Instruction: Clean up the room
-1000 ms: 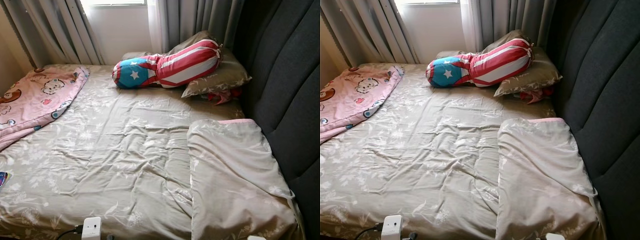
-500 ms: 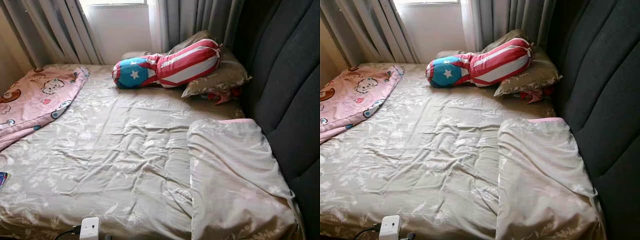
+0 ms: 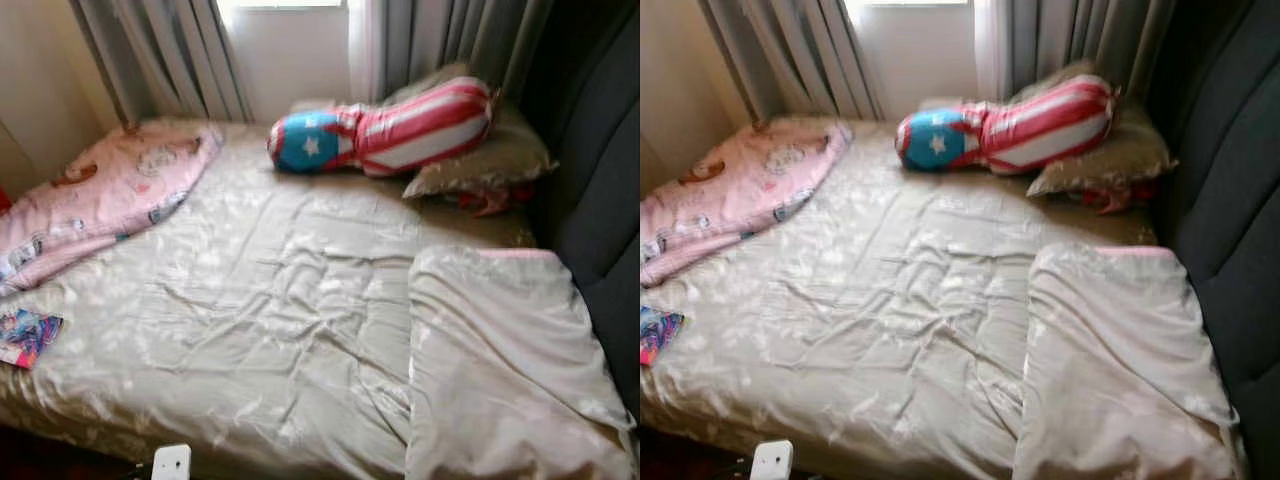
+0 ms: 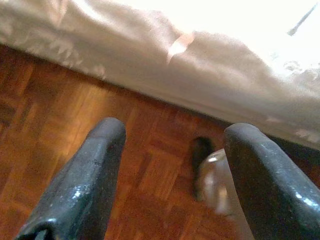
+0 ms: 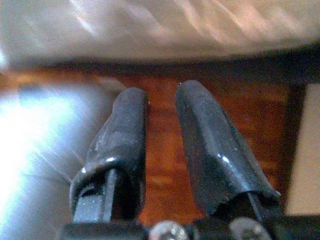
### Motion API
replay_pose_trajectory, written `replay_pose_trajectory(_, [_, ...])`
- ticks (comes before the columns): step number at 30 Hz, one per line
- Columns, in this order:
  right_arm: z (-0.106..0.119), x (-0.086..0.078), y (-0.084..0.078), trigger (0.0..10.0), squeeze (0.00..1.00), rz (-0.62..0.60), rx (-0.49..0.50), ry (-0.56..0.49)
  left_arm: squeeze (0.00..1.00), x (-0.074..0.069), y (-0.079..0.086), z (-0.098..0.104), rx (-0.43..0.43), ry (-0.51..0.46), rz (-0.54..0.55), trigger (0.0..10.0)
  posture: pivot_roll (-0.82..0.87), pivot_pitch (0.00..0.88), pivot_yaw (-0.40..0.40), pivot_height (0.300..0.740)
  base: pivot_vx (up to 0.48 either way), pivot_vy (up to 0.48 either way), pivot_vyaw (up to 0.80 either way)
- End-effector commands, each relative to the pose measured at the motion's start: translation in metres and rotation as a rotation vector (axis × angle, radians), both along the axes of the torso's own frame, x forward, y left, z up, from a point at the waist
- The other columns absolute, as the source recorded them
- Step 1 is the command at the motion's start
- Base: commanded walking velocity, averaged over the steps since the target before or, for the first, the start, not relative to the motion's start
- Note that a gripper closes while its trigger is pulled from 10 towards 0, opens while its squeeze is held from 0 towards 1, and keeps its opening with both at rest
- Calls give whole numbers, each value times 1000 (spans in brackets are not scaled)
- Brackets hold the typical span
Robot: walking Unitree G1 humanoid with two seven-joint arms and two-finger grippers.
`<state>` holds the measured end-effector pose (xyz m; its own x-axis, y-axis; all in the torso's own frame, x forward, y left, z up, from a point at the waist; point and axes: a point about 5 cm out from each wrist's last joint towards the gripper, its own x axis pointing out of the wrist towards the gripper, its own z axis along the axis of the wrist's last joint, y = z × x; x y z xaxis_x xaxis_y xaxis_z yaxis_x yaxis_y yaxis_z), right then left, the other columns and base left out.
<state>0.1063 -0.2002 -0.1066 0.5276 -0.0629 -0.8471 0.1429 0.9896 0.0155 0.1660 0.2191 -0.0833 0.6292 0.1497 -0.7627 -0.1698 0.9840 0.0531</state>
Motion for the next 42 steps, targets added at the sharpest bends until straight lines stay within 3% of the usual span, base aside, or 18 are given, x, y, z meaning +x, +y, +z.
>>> replay_pose_trajectory(1, [6,28,14,10000,0,26,9,-48,0,-3,5,0,9,12,9,10000,-53,0,29,740,0,379,0])
replay_pose_trajectory(4, [10,43,18,10000,0,19,9,-65,0,-3,4,-1,8,15,3,10000,-57,0,31,740,0,380,0])
replay_pose_trajectory(10, [12,47,15,10000,0,1,7,-84,0,-3,5,-1,9,19,1,10000,-55,0,34,740,0,379,0])
replay_pose_trajectory(24, [10,36,4,10000,0,-15,-3,-65,0,-3,6,-1,9,20,2,10000,-55,0,34,740,0,382,0])
replay_pose_trajectory(35, [8,15,-20,10000,0,-26,-16,-45,0,-3,4,-1,7,18,3,10000,-55,0,31,740,0,380,0])
replay_pose_trajectory(42, [7,15,-15,10000,0,-22,-11,-36,0,-3,4,-1,6,16,3,10000,-53,0,31,740,0,379,0])
